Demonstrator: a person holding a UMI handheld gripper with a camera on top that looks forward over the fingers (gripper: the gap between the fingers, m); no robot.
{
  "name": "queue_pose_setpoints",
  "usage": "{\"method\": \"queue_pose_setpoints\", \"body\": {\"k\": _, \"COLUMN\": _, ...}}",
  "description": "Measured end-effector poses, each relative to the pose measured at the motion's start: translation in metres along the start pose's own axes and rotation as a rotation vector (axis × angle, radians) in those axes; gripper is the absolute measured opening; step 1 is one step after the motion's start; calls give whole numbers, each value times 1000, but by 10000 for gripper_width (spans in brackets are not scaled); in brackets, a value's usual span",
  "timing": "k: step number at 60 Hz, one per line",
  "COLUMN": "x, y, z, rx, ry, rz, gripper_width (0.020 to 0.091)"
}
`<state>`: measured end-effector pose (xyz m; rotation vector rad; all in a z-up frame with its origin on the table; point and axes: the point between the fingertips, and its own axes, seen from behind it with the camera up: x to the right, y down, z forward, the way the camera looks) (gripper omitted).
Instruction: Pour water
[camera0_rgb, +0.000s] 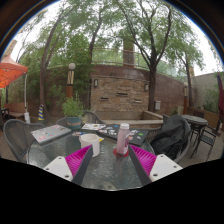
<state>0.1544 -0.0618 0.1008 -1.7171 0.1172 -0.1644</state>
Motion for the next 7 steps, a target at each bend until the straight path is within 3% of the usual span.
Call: {"method": "queue_pose_setpoints", "body": {"k": 7, "x": -9, "y": -2, "z": -65, "rx": 13, "ry": 18, "rz": 1, "gripper_width": 833}}
